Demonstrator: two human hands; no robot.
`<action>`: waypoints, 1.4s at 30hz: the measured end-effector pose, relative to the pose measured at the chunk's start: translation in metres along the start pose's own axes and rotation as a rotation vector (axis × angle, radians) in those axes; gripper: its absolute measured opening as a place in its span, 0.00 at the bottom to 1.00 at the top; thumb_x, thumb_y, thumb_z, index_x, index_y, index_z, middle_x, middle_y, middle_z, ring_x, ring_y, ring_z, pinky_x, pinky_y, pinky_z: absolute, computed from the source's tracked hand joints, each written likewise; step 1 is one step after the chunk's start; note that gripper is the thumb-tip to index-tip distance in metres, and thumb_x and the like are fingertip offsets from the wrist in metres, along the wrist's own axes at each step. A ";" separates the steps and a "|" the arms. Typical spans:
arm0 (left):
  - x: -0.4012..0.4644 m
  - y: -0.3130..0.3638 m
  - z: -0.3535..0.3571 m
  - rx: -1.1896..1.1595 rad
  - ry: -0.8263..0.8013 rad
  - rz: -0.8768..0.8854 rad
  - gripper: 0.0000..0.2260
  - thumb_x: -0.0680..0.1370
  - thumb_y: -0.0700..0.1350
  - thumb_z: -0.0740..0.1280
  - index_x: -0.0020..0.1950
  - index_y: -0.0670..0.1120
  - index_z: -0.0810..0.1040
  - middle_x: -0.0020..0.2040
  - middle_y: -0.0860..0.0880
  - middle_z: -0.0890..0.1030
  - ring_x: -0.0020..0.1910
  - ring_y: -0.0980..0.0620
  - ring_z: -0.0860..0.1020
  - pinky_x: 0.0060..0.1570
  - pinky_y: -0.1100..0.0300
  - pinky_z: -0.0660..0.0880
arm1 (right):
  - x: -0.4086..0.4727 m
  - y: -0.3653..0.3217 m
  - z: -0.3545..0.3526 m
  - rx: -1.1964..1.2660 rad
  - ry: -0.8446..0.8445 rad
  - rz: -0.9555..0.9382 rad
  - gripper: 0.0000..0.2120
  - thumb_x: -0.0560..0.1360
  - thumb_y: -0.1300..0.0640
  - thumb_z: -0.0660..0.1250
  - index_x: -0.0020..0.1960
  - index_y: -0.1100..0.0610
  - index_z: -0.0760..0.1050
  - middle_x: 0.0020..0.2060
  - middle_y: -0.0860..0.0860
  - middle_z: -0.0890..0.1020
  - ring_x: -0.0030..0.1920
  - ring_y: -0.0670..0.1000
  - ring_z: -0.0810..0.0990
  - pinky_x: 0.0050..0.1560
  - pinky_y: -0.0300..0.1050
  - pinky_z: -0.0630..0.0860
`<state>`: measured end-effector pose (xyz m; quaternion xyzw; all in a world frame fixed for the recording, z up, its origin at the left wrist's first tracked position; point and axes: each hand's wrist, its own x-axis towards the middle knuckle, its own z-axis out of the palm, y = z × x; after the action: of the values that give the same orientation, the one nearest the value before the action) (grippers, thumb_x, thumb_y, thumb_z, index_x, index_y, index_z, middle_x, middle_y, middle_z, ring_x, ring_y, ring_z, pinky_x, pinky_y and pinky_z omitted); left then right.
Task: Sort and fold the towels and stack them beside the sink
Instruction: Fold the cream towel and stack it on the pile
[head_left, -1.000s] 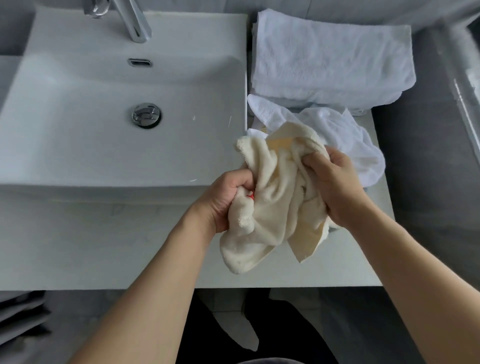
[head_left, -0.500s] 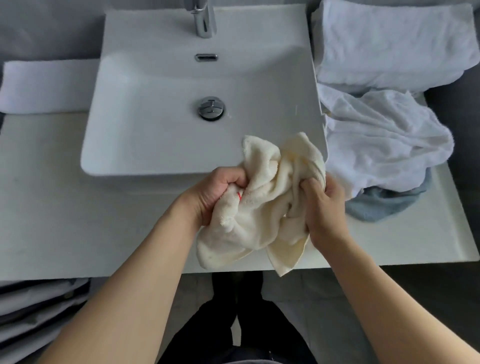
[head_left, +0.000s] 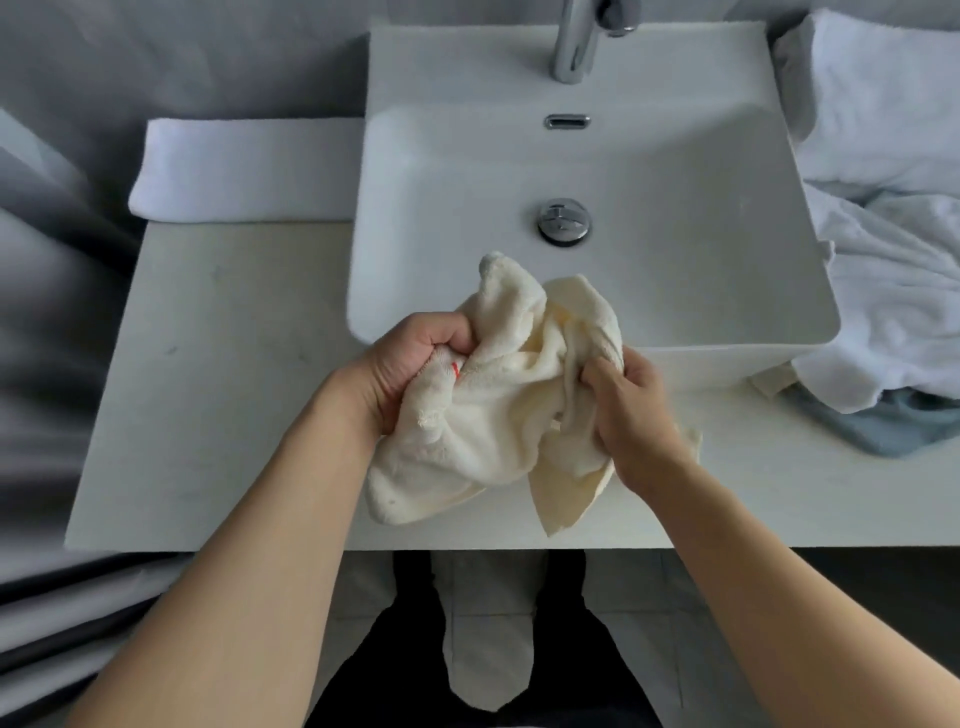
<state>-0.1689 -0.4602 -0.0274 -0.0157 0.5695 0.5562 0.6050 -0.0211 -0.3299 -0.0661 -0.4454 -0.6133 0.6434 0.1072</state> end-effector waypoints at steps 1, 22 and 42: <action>-0.007 0.003 -0.014 0.000 -0.015 -0.002 0.05 0.66 0.40 0.61 0.31 0.45 0.75 0.28 0.46 0.71 0.28 0.49 0.71 0.34 0.60 0.70 | -0.003 -0.001 0.020 -0.014 -0.008 0.017 0.07 0.75 0.63 0.59 0.39 0.64 0.73 0.31 0.52 0.74 0.33 0.49 0.74 0.32 0.44 0.71; -0.073 0.102 -0.280 1.501 0.790 0.202 0.08 0.72 0.54 0.63 0.41 0.49 0.74 0.40 0.50 0.77 0.37 0.49 0.74 0.33 0.55 0.65 | -0.034 -0.028 0.314 0.177 -0.485 0.464 0.16 0.67 0.72 0.56 0.50 0.64 0.77 0.44 0.59 0.79 0.48 0.58 0.77 0.58 0.56 0.76; -0.004 0.023 -0.397 1.544 0.564 0.182 0.33 0.71 0.58 0.70 0.70 0.47 0.62 0.66 0.44 0.69 0.66 0.39 0.67 0.64 0.50 0.66 | 0.070 0.005 0.378 -1.231 -0.236 -0.451 0.27 0.75 0.47 0.66 0.73 0.48 0.66 0.66 0.50 0.71 0.69 0.55 0.66 0.72 0.49 0.52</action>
<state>-0.4505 -0.7132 -0.1496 0.3117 0.9208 0.0304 0.2327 -0.3260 -0.5449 -0.1576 -0.2129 -0.9545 0.1821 -0.1025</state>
